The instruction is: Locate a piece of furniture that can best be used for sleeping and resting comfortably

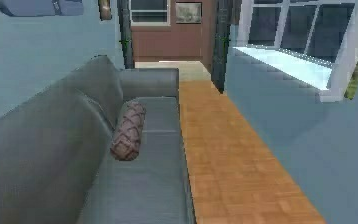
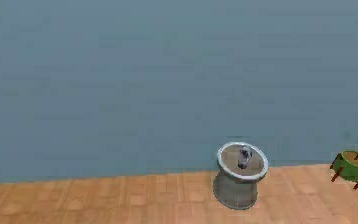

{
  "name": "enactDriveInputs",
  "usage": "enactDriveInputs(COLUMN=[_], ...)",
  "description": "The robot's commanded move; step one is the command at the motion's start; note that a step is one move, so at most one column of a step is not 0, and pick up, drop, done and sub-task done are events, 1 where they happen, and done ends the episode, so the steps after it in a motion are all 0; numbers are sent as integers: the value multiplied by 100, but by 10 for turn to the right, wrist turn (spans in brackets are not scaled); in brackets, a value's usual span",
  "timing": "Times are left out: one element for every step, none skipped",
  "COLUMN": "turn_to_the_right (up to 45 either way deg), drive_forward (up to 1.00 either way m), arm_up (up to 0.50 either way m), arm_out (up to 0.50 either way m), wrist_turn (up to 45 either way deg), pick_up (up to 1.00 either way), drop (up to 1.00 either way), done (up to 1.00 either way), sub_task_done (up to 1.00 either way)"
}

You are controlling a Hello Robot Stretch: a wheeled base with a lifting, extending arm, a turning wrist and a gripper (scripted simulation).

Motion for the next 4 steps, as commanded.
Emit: enactDriveInputs(turn_to_the_right=[450, 390, 0, -450], drive_forward=[0, 0, 45, 0], arm_up=[0, 0, 0, 0], arm_out=[0, 0, 0, 0], wrist_turn=[0, 0, 0, 0], pick_up=[0, 0, 0, 0], drop=[0, 0, 0, 0], done=[0, 0, 0, 0], sub_task_done=[0, 0, 0, 0])
